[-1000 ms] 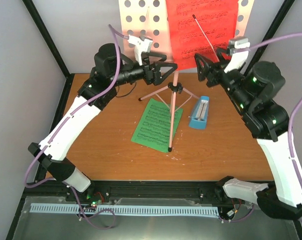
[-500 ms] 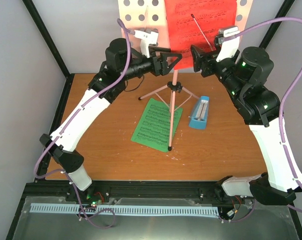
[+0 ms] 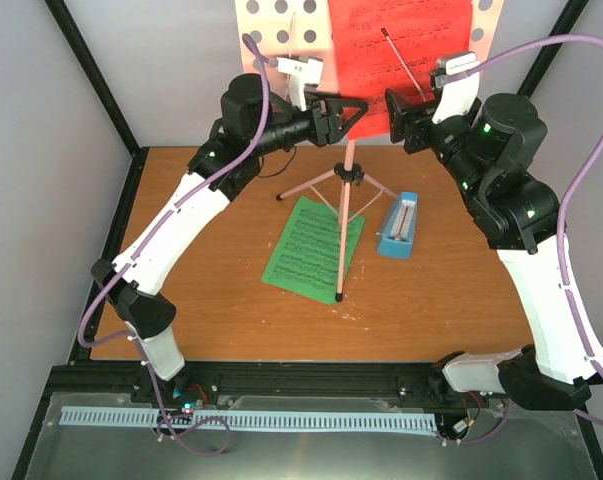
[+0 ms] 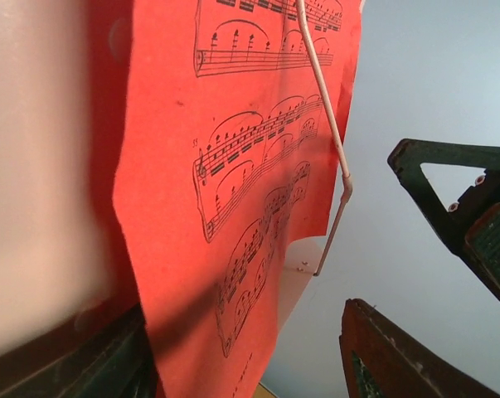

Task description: Pack up the instrument practice props

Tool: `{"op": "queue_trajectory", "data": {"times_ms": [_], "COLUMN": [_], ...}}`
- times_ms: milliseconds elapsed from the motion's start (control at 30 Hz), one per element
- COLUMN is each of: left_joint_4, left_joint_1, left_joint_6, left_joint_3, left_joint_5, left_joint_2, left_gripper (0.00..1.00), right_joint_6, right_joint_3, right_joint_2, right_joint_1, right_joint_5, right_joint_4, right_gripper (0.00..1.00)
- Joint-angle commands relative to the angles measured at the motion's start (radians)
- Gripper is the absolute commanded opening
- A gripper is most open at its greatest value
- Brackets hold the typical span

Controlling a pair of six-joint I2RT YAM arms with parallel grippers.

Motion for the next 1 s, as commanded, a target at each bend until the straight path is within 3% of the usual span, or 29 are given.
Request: {"op": "queue_trajectory", "data": {"times_ms": [0, 367, 600, 833, 967], "left_joint_4": [0.016, 0.064, 0.068, 0.061, 0.061], "left_joint_1": [-0.005, -0.005, -0.005, -0.004, -0.005], "left_joint_6": [-0.040, -0.045, -0.035, -0.019, -0.015], "left_joint_3": [0.039, 0.040, 0.045, 0.051, 0.052], "left_joint_5": [0.042, 0.030, 0.016, -0.002, -0.001], "left_joint_2": [0.026, 0.038, 0.046, 0.047, 0.047], "left_gripper": [0.58, 0.40, 0.22, 0.01, 0.00], "right_joint_6": [-0.035, -0.116, -0.153, -0.209, -0.247], "right_joint_3": [0.038, 0.198, 0.286, 0.289, 0.287], "right_joint_2": [0.008, 0.127, 0.193, 0.219, 0.233], "right_joint_1": [-0.007, -0.013, -0.017, -0.018, -0.018], "right_joint_5": [0.043, 0.077, 0.066, 0.085, 0.124], "right_joint_4": [-0.010, -0.069, -0.097, -0.075, -0.059], "right_gripper": [0.76, 0.70, 0.66, 0.47, 0.41]}}
